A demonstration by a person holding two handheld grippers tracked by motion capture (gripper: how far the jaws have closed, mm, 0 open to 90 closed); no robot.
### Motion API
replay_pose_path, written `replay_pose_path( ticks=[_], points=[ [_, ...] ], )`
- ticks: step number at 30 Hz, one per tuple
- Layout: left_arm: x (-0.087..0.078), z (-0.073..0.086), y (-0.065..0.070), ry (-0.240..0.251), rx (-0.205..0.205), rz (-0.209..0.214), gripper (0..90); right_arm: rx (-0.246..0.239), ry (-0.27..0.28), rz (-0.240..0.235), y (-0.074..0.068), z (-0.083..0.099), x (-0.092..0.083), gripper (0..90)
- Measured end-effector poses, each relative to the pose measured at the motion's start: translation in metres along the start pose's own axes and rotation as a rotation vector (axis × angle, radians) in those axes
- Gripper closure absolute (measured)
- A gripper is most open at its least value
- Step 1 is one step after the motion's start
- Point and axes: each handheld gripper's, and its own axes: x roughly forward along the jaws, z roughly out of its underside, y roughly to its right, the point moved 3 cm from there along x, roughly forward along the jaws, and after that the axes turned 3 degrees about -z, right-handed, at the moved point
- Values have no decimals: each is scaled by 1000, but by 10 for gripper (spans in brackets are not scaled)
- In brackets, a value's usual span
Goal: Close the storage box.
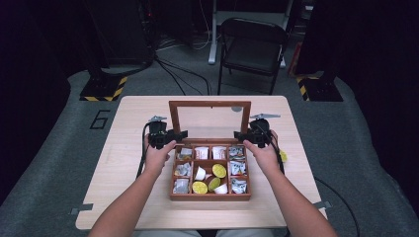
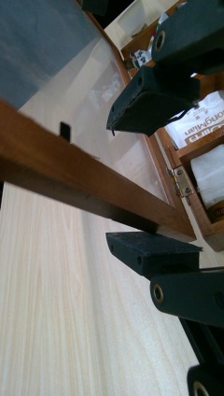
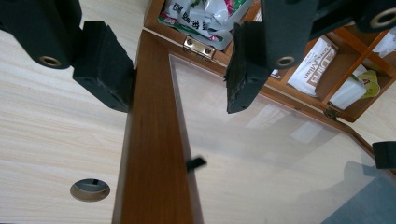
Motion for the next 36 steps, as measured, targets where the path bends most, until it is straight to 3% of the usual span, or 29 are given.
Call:
replay_pose_path(
  ticks=[7, 13, 17, 36],
  points=[
    [-5, 4, 4, 11, 34, -9, 368, 11, 36, -7, -2, 5, -7, 425],
    [-10, 5, 7, 0, 85, -4, 360, -14, 24, -11, -6, 6, -13, 419],
    [-14, 4, 9, 5, 107, 1, 353, -24, 51, -25, -8, 4, -20, 409],
    [-41, 1, 23, 43, 141, 24, 330, -51, 74, -79, -20, 2, -51, 376]
  ],
)
